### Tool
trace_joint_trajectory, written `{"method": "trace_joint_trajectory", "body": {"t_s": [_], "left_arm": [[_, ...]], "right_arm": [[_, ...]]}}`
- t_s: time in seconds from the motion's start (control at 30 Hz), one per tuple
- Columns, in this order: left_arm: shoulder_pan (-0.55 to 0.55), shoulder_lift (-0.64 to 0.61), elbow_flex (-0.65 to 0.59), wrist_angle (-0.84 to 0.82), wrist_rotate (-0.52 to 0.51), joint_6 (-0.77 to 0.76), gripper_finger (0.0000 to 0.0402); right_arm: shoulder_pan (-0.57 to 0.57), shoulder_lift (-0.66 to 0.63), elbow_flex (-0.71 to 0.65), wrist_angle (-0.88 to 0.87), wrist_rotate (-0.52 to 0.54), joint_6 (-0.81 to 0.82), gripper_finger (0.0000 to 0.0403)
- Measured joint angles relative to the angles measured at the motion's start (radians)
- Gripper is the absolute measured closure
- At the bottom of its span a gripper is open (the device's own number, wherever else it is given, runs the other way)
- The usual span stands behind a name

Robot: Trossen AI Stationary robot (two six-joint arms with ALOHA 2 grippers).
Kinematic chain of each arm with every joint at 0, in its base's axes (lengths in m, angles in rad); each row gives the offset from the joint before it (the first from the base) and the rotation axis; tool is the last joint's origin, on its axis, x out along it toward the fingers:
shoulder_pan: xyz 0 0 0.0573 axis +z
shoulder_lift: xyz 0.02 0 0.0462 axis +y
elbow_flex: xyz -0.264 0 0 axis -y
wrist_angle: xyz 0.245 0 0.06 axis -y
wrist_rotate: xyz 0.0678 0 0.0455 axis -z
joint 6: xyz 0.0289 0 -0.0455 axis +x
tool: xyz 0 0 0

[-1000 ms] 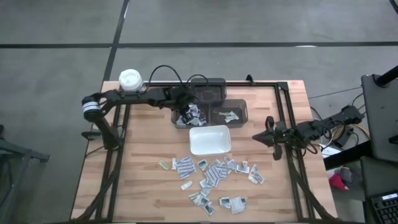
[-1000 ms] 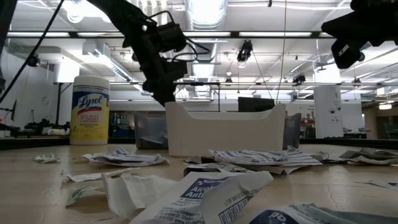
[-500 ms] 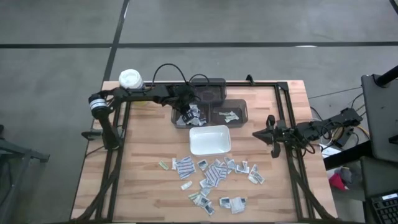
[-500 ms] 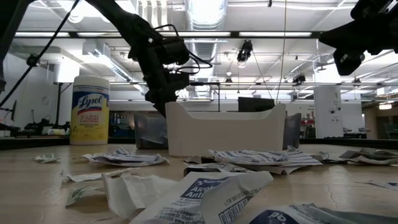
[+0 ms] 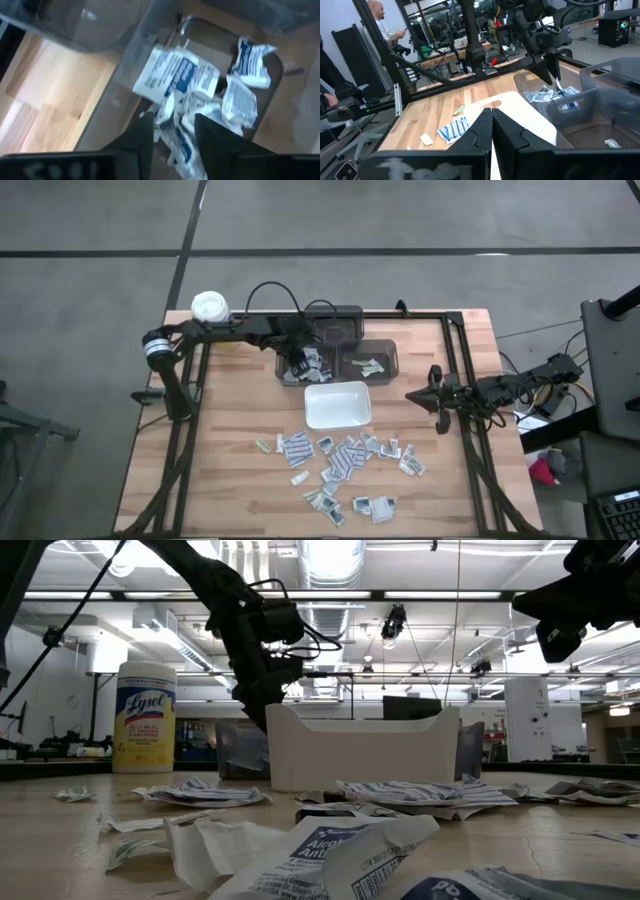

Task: Pick & Place First Aid Supplies
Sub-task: Put the alcohol pad into the bottom left black bin

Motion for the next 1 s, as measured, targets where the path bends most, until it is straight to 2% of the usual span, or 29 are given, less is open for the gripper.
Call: {"method": "trace_joint_trajectory", "body": {"t_s": [0.17, 0.33, 0.47, 0.7, 1.0], "left_arm": [[0.0, -0.02, 0.128, -0.262, 0.0, -0.022, 0.0225], [-0.019, -0.035, 0.288, -0.549, 0.013, -0.099, 0.0221], [-0.058, -0.06, 0.39, -0.717, 0.028, -0.195, 0.022], [-0.199, -0.126, 0.441, -0.79, 0.119, -0.377, 0.0221], [-0.453, -0.132, 0.439, -0.764, 0.124, -0.571, 0.022]], "right_arm": [[0.0, 0.0, 0.0, 0.0, 0.0, 0.016, 0.0394], [0.0, 0.0, 0.0, 0.0, -0.002, 0.016, 0.0394], [0.0, 0.0, 0.0, 0.001, -0.002, 0.014, 0.0394], [0.0, 0.0, 0.0, 0.003, -0.002, 0.041, 0.0394], [0.0, 0.0, 0.0, 0.003, -0.002, 0.079, 0.0394]]}}
